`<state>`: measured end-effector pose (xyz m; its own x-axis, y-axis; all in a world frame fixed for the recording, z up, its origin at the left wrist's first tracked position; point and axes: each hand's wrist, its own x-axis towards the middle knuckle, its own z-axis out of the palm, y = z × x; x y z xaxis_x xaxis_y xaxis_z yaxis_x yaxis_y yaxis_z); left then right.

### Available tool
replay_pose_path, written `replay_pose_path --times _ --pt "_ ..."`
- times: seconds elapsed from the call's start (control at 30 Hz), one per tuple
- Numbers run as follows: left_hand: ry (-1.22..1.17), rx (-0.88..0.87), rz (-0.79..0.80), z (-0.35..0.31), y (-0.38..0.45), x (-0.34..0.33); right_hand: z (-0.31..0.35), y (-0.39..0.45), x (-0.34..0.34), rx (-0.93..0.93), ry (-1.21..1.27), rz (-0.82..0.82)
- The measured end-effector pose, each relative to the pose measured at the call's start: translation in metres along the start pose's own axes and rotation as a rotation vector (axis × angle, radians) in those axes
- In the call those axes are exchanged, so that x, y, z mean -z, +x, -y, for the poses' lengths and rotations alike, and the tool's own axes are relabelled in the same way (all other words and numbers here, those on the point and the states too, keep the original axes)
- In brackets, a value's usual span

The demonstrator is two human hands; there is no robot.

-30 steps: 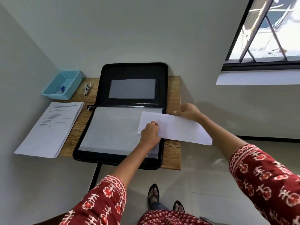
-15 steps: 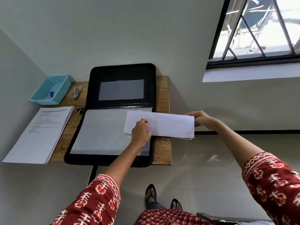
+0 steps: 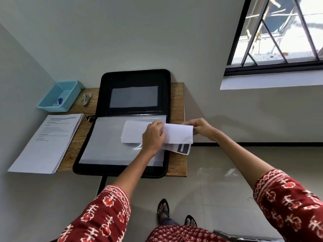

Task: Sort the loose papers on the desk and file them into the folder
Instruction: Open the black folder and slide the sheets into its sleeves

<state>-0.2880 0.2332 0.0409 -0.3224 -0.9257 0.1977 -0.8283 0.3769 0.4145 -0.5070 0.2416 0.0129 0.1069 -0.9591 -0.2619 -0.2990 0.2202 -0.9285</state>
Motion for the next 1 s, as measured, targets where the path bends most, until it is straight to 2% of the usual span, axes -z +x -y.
replay_pose_path --times 0.07,0.13,0.23,0.3,0.37,0.47,0.53,0.67,0.8,0.87,1.0 --pt "-0.073 -0.003 -0.062 -0.001 -0.001 0.001 0.001 0.000 -0.009 -0.021 0.044 -0.078" --pt "-0.030 0.018 -0.059 0.003 0.000 0.003 -0.007 0.001 -0.013 -0.110 0.111 -0.094" --pt "0.130 0.127 0.070 0.013 0.000 0.005 -0.014 0.001 -0.018 -0.286 0.224 0.032" --pt "0.147 0.191 0.136 0.021 -0.004 0.006 -0.015 0.001 -0.020 -0.338 0.222 0.082" --pt "0.154 0.215 0.182 0.027 -0.010 0.005 -0.012 0.000 -0.019 -0.297 0.206 0.075" --pt "0.153 0.213 0.225 0.032 -0.017 0.005 -0.005 0.002 -0.016 -0.112 0.231 -0.043" --pt "0.161 0.199 0.241 0.034 -0.020 0.005 -0.001 0.006 -0.014 -0.066 0.216 -0.078" --pt "0.201 0.194 0.260 0.036 -0.021 0.002 0.001 0.017 -0.023 -0.168 0.050 -0.063" --pt "0.254 0.202 0.302 0.033 -0.021 0.000 0.001 0.025 -0.033 -0.288 0.005 -0.075" --pt "0.250 0.232 0.314 0.033 -0.023 0.000 -0.002 0.027 -0.033 -0.202 -0.106 -0.115" --pt "0.196 0.301 0.301 0.030 -0.026 -0.004 0.000 0.024 -0.034 0.225 -0.427 -0.448"
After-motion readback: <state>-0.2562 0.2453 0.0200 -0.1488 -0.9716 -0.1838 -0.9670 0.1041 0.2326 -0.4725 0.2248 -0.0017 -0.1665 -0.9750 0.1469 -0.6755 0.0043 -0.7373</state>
